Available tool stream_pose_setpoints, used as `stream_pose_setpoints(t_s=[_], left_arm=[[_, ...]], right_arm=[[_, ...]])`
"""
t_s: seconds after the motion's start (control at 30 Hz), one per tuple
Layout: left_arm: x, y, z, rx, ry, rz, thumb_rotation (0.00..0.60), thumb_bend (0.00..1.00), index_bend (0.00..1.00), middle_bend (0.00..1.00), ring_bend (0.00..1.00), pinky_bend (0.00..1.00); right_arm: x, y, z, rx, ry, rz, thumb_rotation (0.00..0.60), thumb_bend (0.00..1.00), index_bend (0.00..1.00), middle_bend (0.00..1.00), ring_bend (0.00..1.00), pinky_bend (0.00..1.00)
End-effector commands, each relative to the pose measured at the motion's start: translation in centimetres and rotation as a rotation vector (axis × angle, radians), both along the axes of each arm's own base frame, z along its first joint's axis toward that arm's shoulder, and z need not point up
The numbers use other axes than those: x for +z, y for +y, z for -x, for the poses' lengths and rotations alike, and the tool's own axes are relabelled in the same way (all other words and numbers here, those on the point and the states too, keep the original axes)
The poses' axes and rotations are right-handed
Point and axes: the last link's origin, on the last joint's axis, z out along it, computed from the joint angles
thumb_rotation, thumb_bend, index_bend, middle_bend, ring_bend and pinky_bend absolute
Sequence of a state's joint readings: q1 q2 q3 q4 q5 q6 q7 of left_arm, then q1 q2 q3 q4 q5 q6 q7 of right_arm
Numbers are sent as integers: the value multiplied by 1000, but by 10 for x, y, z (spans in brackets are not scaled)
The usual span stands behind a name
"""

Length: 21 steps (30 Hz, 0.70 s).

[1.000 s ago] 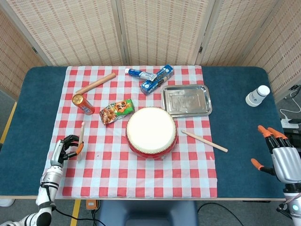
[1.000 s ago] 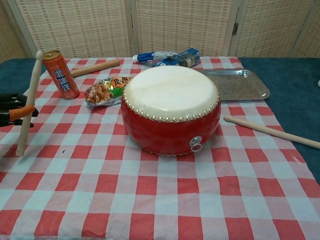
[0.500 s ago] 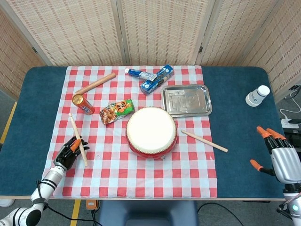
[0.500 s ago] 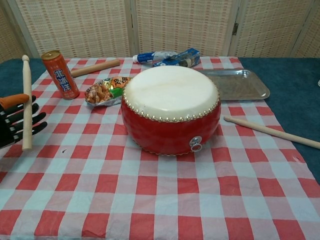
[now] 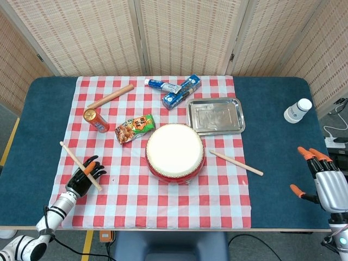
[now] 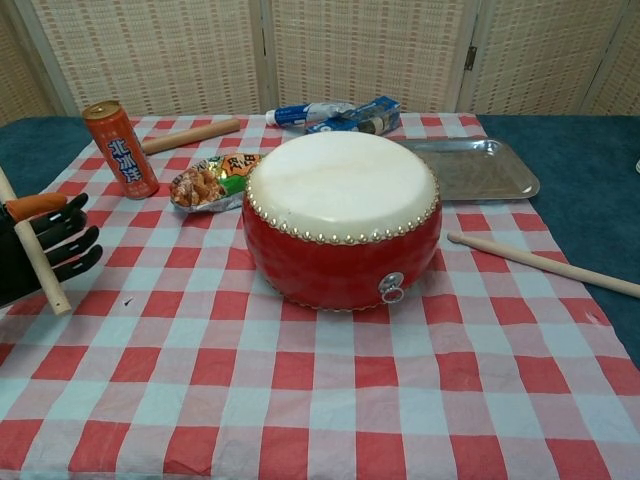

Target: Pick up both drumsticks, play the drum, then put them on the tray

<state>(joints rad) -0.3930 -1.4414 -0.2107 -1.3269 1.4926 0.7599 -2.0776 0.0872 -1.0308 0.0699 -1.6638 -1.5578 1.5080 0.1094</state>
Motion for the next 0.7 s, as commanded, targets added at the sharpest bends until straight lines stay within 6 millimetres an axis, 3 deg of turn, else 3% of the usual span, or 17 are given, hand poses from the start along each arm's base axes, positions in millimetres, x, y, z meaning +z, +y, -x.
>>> stream_pose_setpoints(t_s=[0.03, 0.23, 0.43, 0.7], left_arm=[[-3, 0, -1, -9, 10, -3, 600, 260, 440, 592, 478, 518], [-9, -2, 0, -51, 79, -9, 600, 159, 550, 693, 571, 622], [-11, -6, -3, -109, 191, -75, 598, 154, 653, 802, 668, 685], [-15, -19, -12, -201, 409, -240, 502, 170, 717, 848, 707, 712]], right_arm=[[0, 0, 0, 4, -2, 1, 600, 98, 107, 152, 79, 163], [2, 1, 0, 10, -5, 9, 600, 98, 111, 152, 80, 163], [2, 1, 0, 20, -7, 10, 600, 98, 116, 152, 81, 163], [3, 3, -1, 31, -6, 18, 600, 98, 116, 152, 84, 163]])
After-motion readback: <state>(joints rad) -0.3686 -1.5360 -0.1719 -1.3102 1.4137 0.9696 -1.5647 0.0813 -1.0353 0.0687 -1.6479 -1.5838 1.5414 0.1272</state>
